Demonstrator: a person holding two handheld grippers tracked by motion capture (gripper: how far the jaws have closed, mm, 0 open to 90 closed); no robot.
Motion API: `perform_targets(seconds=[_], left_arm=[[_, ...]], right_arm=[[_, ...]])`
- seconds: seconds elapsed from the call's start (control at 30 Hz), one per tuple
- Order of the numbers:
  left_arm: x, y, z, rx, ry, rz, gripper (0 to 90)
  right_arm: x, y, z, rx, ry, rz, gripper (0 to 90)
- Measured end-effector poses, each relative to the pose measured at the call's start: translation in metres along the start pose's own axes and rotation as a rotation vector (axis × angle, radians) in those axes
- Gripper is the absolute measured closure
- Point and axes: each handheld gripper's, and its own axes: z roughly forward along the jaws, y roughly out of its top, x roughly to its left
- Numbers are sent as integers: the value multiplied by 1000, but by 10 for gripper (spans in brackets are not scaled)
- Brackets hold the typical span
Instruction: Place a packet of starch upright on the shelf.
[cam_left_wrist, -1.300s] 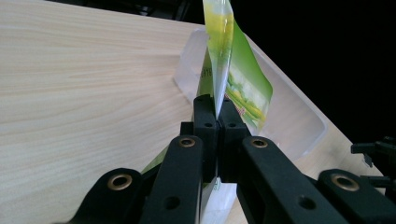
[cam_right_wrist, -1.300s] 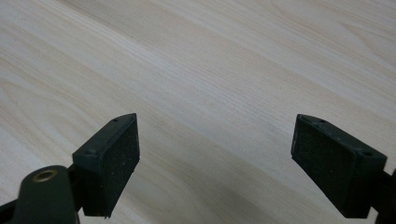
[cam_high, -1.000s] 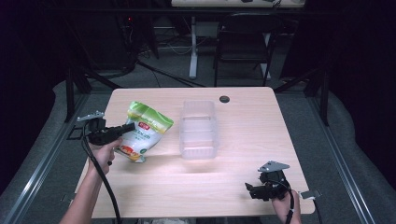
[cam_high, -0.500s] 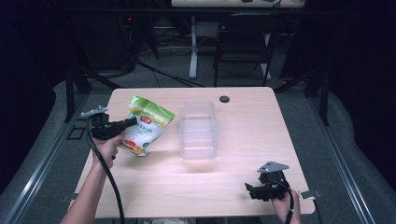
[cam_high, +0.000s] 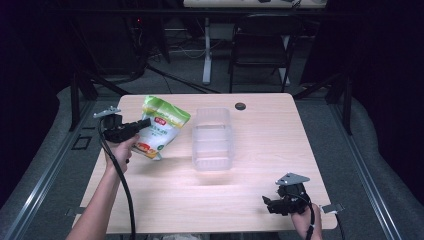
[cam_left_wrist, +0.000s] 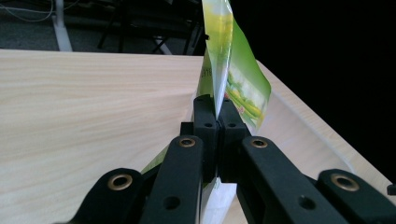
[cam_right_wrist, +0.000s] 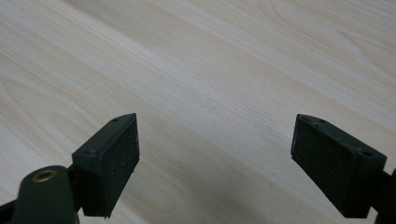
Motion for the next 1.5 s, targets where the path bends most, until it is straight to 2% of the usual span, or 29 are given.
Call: perform_targets(seconds=[0.13, 0.3, 0.5, 0.87, 1.0, 1.13, 1.27, 1.37, 1.5], left_arm=[[-4, 9, 7, -4, 4, 15, 891], [-6, 19, 16, -15, -9, 3, 891], [-10, 33, 24, -13, 4, 7, 890], [-11, 51, 38, -28, 13, 10, 890], [-9, 57, 44, -46, 3, -7, 890], [-13, 67, 53, -44, 11, 11, 890], [-15, 74, 57, -69, 7, 7, 890], [-18, 78, 61, -69, 7, 20, 890], [-23, 84, 66, -72, 1, 18, 890]], right_arm=[[-1, 0, 0, 2, 7, 3, 149], [0, 0, -2, 2, 12, -11, 148], [-1, 0, -2, 3, 13, -9, 149], [-1, 0, -1, 1, 15, -5, 148], [-1, 0, -1, 3, 18, -4, 148], [-4, -1, 0, -2, 18, 14, 148], [-4, -1, -1, -4, 22, 14, 148], [-5, -1, 0, -3, 23, 17, 149], [-5, -1, 0, -4, 27, 24, 149]])
